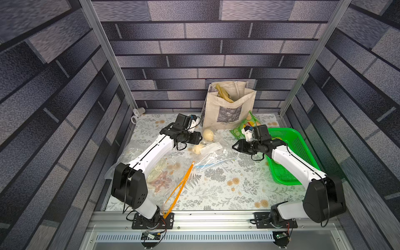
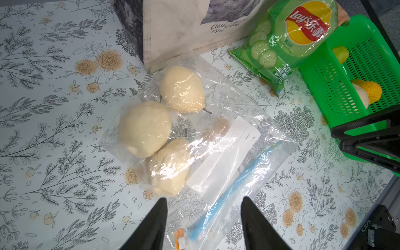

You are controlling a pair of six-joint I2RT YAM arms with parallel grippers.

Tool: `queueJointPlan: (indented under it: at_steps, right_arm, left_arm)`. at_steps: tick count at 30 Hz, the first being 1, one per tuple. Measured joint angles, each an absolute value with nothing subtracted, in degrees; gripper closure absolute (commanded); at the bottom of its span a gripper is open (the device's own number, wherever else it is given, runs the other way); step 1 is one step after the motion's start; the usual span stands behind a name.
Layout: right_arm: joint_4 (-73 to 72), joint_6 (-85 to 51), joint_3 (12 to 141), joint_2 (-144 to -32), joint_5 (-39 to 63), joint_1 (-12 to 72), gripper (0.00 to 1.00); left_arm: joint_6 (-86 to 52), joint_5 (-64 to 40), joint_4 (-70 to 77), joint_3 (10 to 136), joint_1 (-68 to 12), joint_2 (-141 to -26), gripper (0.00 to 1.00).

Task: Open the zip-top bag and take out the pear
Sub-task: Place the zipper food storage bag at the center of the board.

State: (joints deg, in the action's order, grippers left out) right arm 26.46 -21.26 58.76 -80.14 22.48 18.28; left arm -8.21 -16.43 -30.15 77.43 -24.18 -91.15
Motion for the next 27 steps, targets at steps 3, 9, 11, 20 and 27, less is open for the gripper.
queueJointPlan:
  at_steps: [3,9,11,20,27]
  right_arm:
    - [27.55,-18.87,58.15,-79.75,22.09,17.96,0.39]
    - [28.73,-14.74,55.31,-79.79,19.86,17.85,0.37]
    - [28.69,-13.91,54.89,-80.25,19.73,17.85,0.37]
    - [27.11,-12.56,54.89,-84.66,19.94,17.85,0.38]
    - [25.76,-12.69,54.89,-85.06,21.61,17.85,0.37]
  left_arm:
    - [-10.61,-16.78,-30.81,77.10,-24.23,-91.59,0.35]
    - [-18.17,-18.28,-31.62,70.37,-24.16,-90.52,0.34]
    - [-20.69,-18.39,-32.40,67.75,-24.18,-89.54,0.35]
    - [-31.46,-19.38,-32.75,60.71,-26.65,-84.60,0.46]
    - [-38.72,-21.26,-29.45,54.28,-27.05,-84.09,0.43]
